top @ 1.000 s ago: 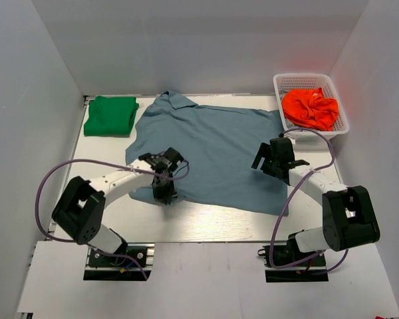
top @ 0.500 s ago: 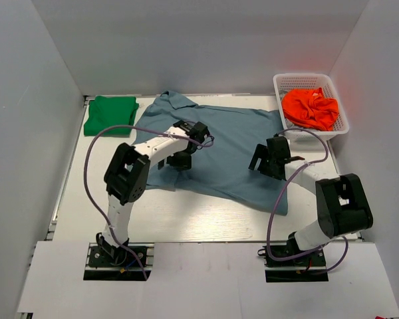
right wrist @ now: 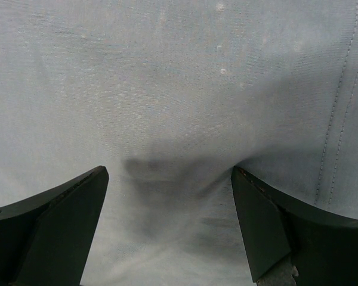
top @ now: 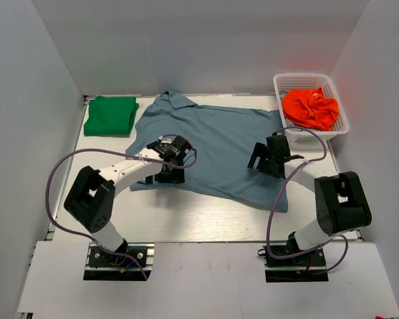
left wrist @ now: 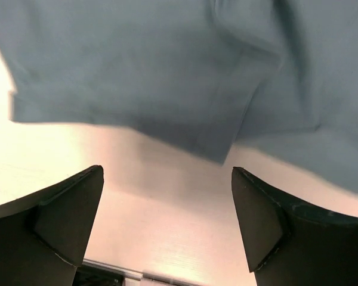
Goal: Fold and stack the t-shirts
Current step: Flatten out the tshirt
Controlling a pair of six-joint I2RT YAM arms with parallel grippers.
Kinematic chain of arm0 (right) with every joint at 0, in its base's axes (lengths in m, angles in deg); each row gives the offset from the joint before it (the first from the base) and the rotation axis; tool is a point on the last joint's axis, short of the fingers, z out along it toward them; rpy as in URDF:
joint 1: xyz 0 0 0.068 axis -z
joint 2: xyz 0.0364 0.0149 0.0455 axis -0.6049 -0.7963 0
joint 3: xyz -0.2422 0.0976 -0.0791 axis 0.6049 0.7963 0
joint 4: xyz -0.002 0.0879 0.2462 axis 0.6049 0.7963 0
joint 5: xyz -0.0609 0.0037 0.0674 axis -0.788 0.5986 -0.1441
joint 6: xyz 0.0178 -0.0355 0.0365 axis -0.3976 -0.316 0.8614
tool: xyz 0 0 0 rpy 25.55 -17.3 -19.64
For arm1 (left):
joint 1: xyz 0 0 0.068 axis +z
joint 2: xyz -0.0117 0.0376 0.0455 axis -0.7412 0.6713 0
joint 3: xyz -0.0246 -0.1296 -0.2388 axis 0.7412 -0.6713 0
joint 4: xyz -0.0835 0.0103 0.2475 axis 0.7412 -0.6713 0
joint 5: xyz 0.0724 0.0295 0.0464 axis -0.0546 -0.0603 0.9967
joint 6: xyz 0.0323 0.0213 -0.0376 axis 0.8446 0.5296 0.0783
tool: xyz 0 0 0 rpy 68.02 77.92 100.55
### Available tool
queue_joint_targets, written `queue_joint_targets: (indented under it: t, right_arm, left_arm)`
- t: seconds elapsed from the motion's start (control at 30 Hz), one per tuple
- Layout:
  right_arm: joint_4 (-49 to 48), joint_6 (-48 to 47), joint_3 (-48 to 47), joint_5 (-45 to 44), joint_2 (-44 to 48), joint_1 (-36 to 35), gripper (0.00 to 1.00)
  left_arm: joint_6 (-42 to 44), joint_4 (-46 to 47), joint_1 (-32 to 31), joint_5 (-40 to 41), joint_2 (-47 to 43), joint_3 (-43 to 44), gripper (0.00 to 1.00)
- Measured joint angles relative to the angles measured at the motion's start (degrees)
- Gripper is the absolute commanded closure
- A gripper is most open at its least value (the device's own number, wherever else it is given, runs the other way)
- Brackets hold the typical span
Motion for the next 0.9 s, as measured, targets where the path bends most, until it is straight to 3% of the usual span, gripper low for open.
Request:
queue_joint_targets:
  t: [0.23, 0.47, 0.57, 0.6, 0.73, 0.9]
  right_arm:
    - [0.07, 0.07, 0.02, 0.13, 0.11, 0.00, 0.11]
    - [0.17, 0.15, 0.11, -0.28, 0.20, 0.00, 0.11]
    - [0.22, 0.24, 0.11, -0.59, 0.20, 0.00, 0.11]
    - [0.24, 0.24, 0.11, -0.74, 0.20, 0.00, 0.11]
    - [0.26, 0.28, 0.11, -0.92, 0.20, 0.00, 0.11]
    - [0.35, 0.37, 0.11, -1.27, 0.20, -0.02, 0.11]
  left_arm:
    - [2.03, 8.33, 0.07, -7.02, -0.44, -6.32, 0.16]
    - [3.30, 10.71, 0.24, -7.52, 3.67, -5.44, 0.40]
    - [3.23, 10.38, 0.37, -6.84, 4.11, -5.07, 0.58]
    - [3.17, 10.23, 0.39, -6.69, 4.13, -4.79, 0.71]
    - [2.36, 8.66, 0.39, -5.92, 4.50, -2.67, 1.00]
    - [0.57, 5.42, 0.42, -3.87, 4.83, -0.44, 1.00]
